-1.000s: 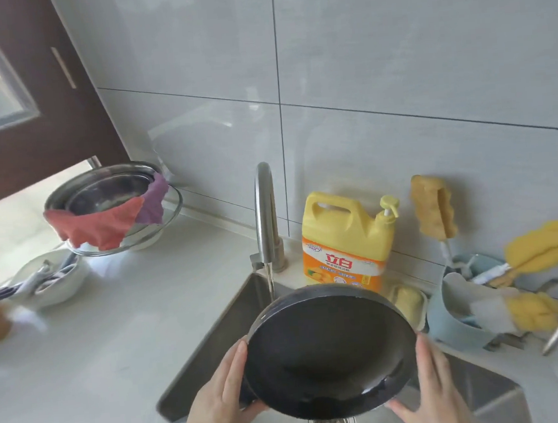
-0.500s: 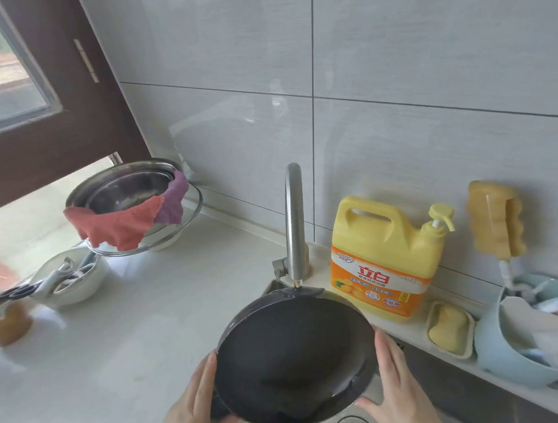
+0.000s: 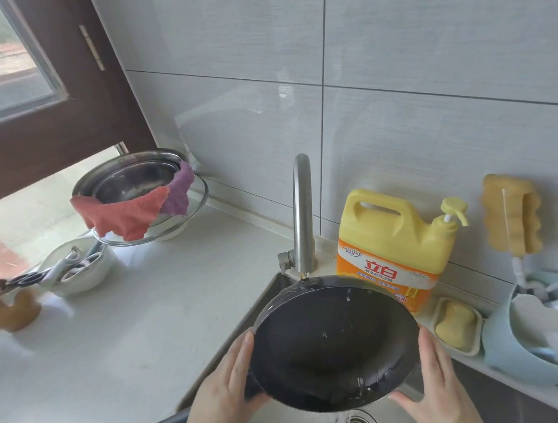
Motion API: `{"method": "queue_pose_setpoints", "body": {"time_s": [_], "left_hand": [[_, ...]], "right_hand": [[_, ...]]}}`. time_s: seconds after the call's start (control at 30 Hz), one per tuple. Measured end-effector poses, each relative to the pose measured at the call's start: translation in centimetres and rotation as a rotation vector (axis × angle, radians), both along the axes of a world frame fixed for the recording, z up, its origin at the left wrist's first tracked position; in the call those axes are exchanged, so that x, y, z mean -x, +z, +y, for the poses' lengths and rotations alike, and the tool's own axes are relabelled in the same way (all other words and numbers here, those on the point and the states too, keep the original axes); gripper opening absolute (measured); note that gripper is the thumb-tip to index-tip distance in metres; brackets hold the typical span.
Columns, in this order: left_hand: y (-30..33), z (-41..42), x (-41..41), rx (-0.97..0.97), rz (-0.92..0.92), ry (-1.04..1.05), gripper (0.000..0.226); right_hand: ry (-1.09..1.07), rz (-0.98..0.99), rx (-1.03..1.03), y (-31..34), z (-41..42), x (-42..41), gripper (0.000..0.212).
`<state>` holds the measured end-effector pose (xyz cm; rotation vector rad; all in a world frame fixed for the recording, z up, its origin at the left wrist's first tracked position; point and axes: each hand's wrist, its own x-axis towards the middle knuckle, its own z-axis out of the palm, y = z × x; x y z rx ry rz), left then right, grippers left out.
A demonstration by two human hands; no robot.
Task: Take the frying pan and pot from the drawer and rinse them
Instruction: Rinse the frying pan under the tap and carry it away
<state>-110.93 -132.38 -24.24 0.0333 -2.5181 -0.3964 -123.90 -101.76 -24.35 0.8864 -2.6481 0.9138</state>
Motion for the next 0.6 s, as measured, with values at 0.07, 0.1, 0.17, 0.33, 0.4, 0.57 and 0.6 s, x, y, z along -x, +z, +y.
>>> {"method": "queue_pose_setpoints", "body": {"time_s": [0.07,0.1,0.17,0.33,0.4,0.57,0.6], "left_hand": [[0.4,0.8,0.9,0.025,0.042,-0.050,0.082],[0.5,1.1,1.2,0.031,0.045,-0.071,0.083],[0.5,1.4,1.7,0.024,0.009,-0.103,0.093],[0.3,1.1,1.2,0.014,0.006,-0.103,0.087],[0.3,0.5,0.6,0.011,0.029,-0.069,0.077],[0.2,-1.6,-1.4,-0.006,0.026,0.025,0.079],[0.4,-1.9,-1.8,-0.007,0.030,0.037,0.079]], "right_hand": [[-0.024,0.086,0.011,0.2,1.1,0.1,0.097],[-0.045,0.087,-0.009,0.1,1.6,0.1,0.096],[-0.116,0.080,-0.050,0.1,2.2,0.1,0.097],[-0.175,0.113,-0.045,0.1,1.5,0.2,0.099],[-0.123,0.128,-0.011,0.0,0.5,0.2,0.097],[-0.019,0.055,-0.078,-1.4,-2.0,0.4,0.159],[-0.007,0.011,-0.106,-1.7,-2.5,0.5,0.170]]}}
